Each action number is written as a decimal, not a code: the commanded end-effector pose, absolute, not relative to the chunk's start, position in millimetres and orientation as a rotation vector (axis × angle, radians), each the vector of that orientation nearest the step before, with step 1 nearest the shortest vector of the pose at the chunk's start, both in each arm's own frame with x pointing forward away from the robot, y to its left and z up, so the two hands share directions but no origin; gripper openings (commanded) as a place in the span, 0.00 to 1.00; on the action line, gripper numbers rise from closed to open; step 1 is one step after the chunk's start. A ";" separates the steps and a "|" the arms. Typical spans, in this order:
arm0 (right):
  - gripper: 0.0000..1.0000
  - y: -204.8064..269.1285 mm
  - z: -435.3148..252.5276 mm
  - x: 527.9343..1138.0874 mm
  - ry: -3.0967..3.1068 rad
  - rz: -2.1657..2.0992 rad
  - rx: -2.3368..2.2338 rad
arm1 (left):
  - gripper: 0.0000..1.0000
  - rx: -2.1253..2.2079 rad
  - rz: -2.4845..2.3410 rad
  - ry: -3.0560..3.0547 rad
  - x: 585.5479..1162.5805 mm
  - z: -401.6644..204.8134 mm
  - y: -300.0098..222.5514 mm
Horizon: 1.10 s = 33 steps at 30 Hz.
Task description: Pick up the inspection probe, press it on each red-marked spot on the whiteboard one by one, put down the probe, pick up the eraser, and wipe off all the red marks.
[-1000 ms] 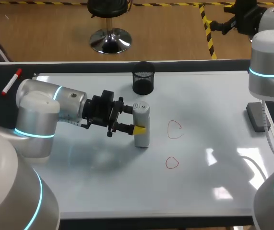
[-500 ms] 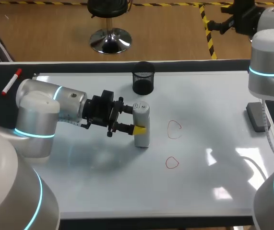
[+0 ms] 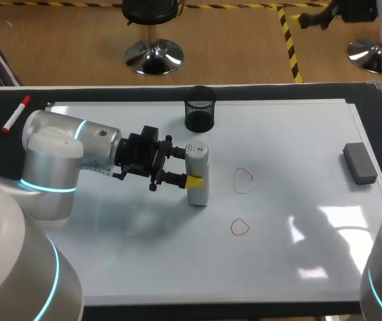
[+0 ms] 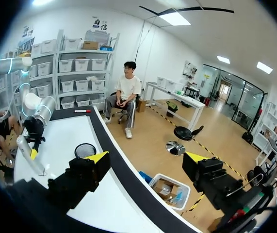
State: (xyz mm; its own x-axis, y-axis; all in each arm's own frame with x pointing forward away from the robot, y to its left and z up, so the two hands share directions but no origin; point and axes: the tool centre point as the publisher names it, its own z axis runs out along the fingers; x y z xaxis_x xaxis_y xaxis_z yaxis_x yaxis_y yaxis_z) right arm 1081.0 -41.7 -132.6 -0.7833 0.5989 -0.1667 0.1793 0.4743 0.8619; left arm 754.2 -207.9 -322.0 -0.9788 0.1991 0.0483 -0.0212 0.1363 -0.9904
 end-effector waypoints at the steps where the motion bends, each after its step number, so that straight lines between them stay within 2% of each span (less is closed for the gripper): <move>1: 1.00 -55.3 -118.9 1065.7 2.480 1.040 0.781 | 0.00 -0.177 1.956 -2.232 752.3 -329.0 -206.9; 4: 1.00 -63.0 -117.1 1060.8 2.533 0.844 1.029 | 0.00 -0.177 1.956 -2.232 752.3 -329.0 -206.9; 33: 1.00 -63.0 -117.1 1060.8 2.533 0.844 1.029 | 0.00 -0.177 1.956 -2.232 752.3 -329.0 -206.9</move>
